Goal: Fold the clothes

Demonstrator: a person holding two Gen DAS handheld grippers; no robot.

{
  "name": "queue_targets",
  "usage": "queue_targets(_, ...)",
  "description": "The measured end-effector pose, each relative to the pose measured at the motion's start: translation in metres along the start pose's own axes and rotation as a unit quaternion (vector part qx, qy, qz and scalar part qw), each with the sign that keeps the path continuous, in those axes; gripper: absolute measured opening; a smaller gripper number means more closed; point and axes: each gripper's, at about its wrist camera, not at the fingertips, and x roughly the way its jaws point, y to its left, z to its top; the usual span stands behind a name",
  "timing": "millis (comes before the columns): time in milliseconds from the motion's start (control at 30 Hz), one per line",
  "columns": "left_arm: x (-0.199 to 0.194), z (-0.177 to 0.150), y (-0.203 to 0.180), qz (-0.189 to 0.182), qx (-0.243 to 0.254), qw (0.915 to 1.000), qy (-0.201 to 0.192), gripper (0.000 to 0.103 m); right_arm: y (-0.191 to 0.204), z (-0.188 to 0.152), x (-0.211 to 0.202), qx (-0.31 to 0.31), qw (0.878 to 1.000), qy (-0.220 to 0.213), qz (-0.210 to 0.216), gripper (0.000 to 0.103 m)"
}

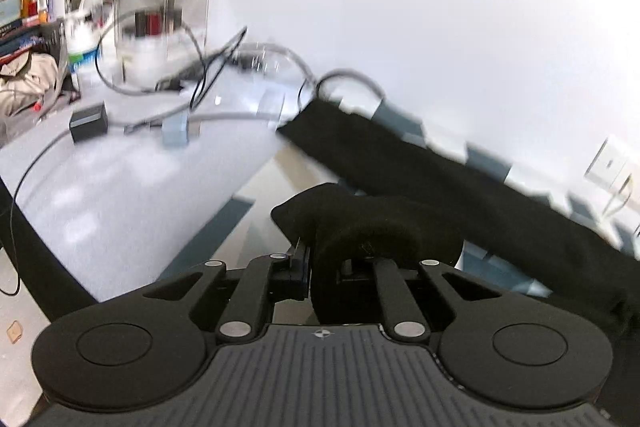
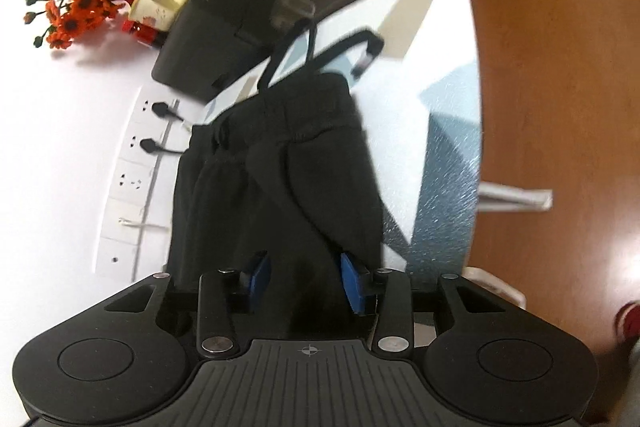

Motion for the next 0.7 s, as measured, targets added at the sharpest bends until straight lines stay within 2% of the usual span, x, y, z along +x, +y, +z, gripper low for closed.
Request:
queue_targets(33, -0.005, 0.002, -0.002, -0.004, -0.004, 1.0000, -0.008, 0.011, 0.002, -0.001, -0.006, -0.008, 1.000, -0.013, -0.006, 0.043)
queue_targets(100, -0.002, -0.001, -0.002, -0.001, -0.007, 1.0000, 0.000, 0.011, 0.005, -0.001, -0.014, -0.022, 0.998, -0.046, -0.025, 0.067)
queue_targets(167, 0.001, -0.004, -0.002, 0.002, -0.009, 0.9999, 0.007, 0.011, 0.007, 0.000, -0.021, -0.034, 0.996, -0.071, -0.042, 0.069)
queue_targets(267, 0.005, -0.009, -0.003, 0.007, -0.014, 0.9997, 0.018, 0.011, -0.002, 0.005, -0.009, -0.037, 0.998, -0.030, -0.039, 0.058)
queue_targets(300, 0.007, -0.011, -0.003, 0.009, -0.015, 0.9996, 0.022, 0.011, -0.007, 0.004, -0.005, -0.033, 0.999, -0.019, -0.036, 0.046)
queue_targets(333, 0.008, -0.012, -0.003, 0.010, -0.016, 0.9995, 0.026, 0.010, -0.010, 0.004, -0.002, -0.030, 0.999, -0.010, -0.033, 0.038)
queue_targets(367, 0.010, -0.014, -0.003, 0.012, -0.018, 0.9993, 0.030, 0.010, -0.007, 0.005, -0.001, -0.028, 0.999, -0.009, -0.027, 0.020)
queue_targets(400, 0.011, -0.015, -0.004, 0.013, -0.019, 0.9992, 0.033, 0.010, -0.005, 0.005, -0.001, -0.025, 0.999, -0.008, -0.021, 0.009)
queue_targets(500, 0.016, -0.020, -0.004, 0.018, -0.023, 0.9986, 0.045, 0.010, 0.006, 0.008, -0.001, -0.024, 1.000, -0.009, 0.000, 0.008)
queue_targets(567, 0.019, -0.028, -0.006, 0.019, -0.022, 0.9979, 0.058, 0.010, 0.037, 0.015, -0.024, -0.057, 0.997, -0.028, 0.051, 0.007)
queue_targets(633, 0.023, -0.039, -0.010, 0.018, -0.016, 0.9968, 0.077, 0.011, 0.063, 0.022, -0.051, -0.096, 0.989, -0.054, 0.101, 0.007)
queue_targets(667, 0.024, -0.045, -0.012, 0.017, -0.014, 0.9961, 0.086, 0.013, 0.074, 0.024, -0.064, -0.117, 0.983, -0.069, 0.124, 0.007)
queue_targets(700, 0.026, -0.050, -0.014, 0.016, -0.011, 0.9953, 0.095, 0.024, 0.082, 0.027, -0.073, -0.133, 0.978, -0.078, 0.138, 0.007)
